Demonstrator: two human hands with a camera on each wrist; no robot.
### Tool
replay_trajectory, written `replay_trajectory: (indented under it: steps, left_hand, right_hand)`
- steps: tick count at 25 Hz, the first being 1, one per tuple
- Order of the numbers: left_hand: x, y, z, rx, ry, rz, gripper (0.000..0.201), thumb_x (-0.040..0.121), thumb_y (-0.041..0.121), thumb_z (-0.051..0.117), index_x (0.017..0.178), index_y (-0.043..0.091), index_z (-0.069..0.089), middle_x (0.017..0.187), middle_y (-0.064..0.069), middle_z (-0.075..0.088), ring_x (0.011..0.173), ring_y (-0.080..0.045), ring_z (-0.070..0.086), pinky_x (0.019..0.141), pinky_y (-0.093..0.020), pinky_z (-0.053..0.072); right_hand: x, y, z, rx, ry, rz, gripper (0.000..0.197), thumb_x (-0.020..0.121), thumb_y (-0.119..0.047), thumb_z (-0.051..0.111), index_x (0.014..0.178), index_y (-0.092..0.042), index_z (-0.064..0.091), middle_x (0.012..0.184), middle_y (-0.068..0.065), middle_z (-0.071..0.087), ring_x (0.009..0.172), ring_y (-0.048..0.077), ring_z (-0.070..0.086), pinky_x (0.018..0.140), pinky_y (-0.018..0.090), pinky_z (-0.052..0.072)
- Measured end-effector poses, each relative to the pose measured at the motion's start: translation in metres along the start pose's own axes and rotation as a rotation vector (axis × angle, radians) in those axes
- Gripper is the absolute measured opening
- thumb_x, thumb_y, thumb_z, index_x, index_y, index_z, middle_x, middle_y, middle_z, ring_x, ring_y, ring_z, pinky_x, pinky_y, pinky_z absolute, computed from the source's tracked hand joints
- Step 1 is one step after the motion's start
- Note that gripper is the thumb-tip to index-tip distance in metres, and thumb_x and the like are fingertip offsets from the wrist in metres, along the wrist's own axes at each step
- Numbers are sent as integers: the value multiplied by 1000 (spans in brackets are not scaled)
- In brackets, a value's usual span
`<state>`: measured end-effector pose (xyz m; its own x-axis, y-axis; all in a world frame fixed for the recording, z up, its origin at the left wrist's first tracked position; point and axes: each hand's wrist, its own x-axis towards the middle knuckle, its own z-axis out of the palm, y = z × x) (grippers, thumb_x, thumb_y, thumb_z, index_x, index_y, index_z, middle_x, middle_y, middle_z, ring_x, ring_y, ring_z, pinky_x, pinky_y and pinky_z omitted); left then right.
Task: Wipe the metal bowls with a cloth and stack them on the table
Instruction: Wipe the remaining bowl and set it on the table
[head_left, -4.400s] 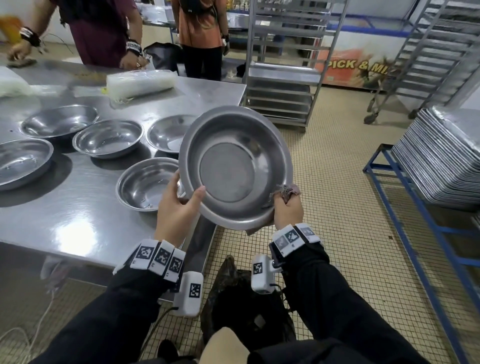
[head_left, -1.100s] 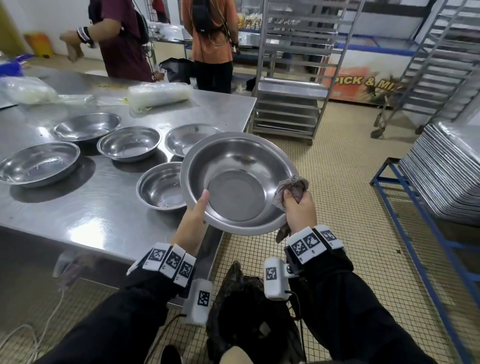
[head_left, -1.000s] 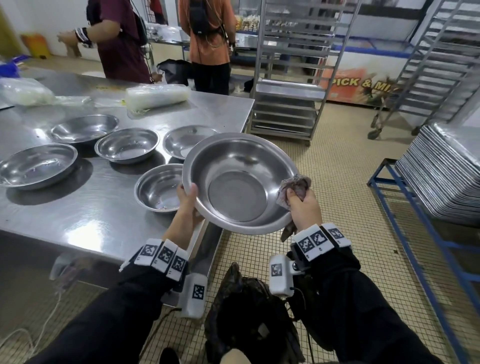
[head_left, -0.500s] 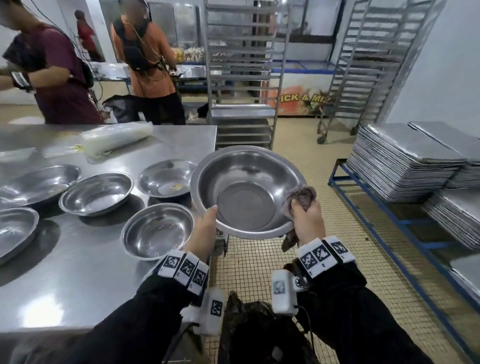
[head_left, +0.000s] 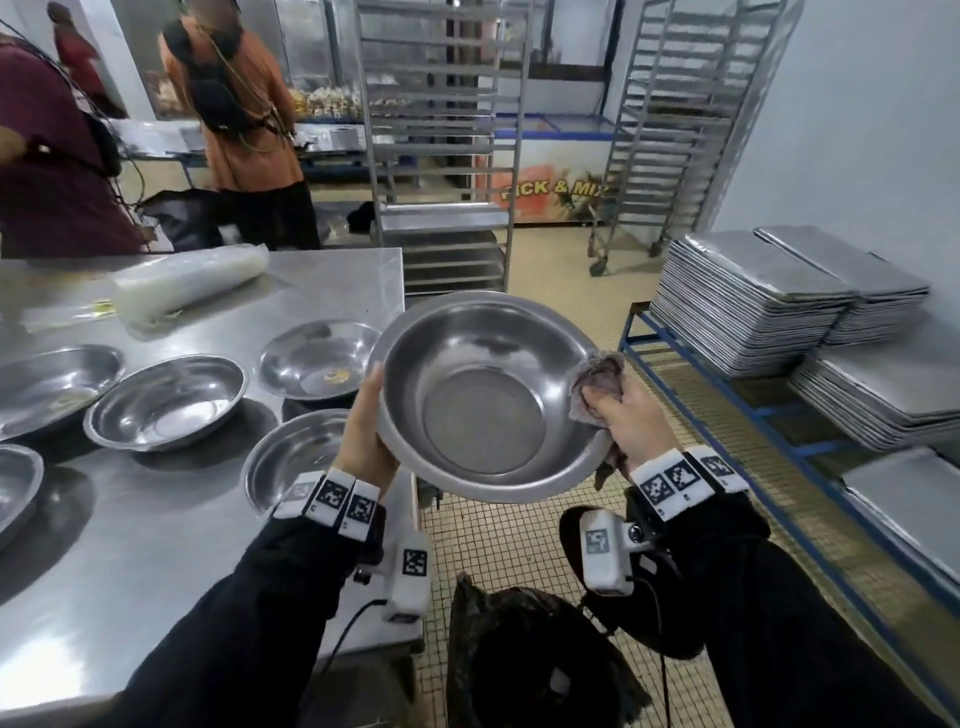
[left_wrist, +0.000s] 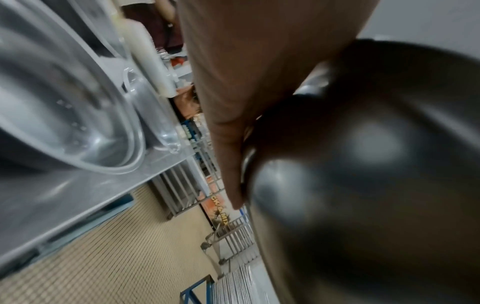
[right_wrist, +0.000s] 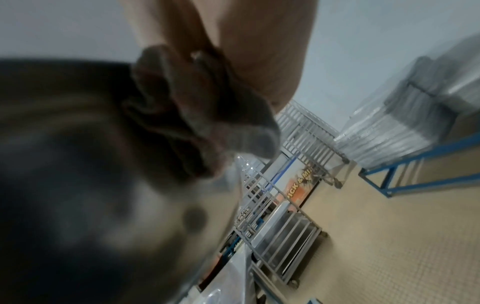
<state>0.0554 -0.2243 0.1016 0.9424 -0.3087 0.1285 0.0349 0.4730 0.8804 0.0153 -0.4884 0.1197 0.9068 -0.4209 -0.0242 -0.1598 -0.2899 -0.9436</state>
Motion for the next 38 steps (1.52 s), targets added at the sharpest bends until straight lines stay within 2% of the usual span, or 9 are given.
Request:
replay_trajectory:
  steps: [5,10,15,20,23,28,30,33,38]
  left_hand:
    - [-13,-8,7,117,158,-157,41,100,38,40,118,8,61,106,-13,72,102,-27,67,87,-41,51]
    - [-17,-35,16,542,161,-224,46,100,45,37,105,8,63,103,-10,68,102,-25,62,102,-44,47]
    - [-12,-20,-3,275,54,-35,81,82,70,45,144,20,36,133,-5,59,121,-24,58,97,-51,49]
    - [-2,14,-5,14,-7,76,58,102,48,21,127,8,55,111,-11,68,102,-26,65,88,-41,52]
    - [2,9,8,83,151,-13,46,104,42,26,112,14,62,97,-5,74,94,-20,69,89,-40,49]
    - [4,-15,42,357,185,-146,41,105,31,31,101,6,63,98,-9,69,97,-23,64,87,-30,51]
    - [7,-22,45,372,170,-184,37,102,32,39,102,2,60,96,-9,66,99,-25,61,85,-29,50]
    - [14,-19,26,209,151,-122,57,89,48,54,132,14,43,121,-12,62,115,-31,60,93,-48,51]
    - [20,0,1,19,128,-27,57,103,43,32,136,1,48,121,-23,59,111,-38,56,98,-55,43]
  right_hand:
    - [-25,5,17,61,118,-11,27,98,-28,48,120,-13,47,100,-1,58,91,15,56,68,23,38]
    - [-39,5,45,230,227,15,25,97,-24,50,118,-13,42,96,-4,58,75,0,54,50,6,37]
    - [-24,-2,29,206,181,-12,25,94,-25,54,118,-18,50,98,-1,63,82,12,62,67,27,50]
    - [-8,-15,10,56,-18,-66,19,94,-27,54,111,-19,57,97,-3,66,88,15,65,72,26,49]
    - [-8,-18,17,133,86,-37,27,96,-27,51,121,-17,51,105,-2,62,95,16,61,79,29,47]
    - [-21,-15,47,333,276,28,41,96,-22,50,134,-13,36,108,0,57,77,2,55,58,13,42]
    - [-20,-13,49,344,294,36,40,95,-17,52,132,-12,37,107,0,58,75,0,55,55,11,42]
    - [-16,-9,30,349,236,69,28,94,-16,54,120,-20,43,100,-1,61,77,9,62,55,18,47]
    - [-4,-6,3,159,25,-1,17,91,-19,58,107,-16,55,99,5,65,85,18,64,68,29,50]
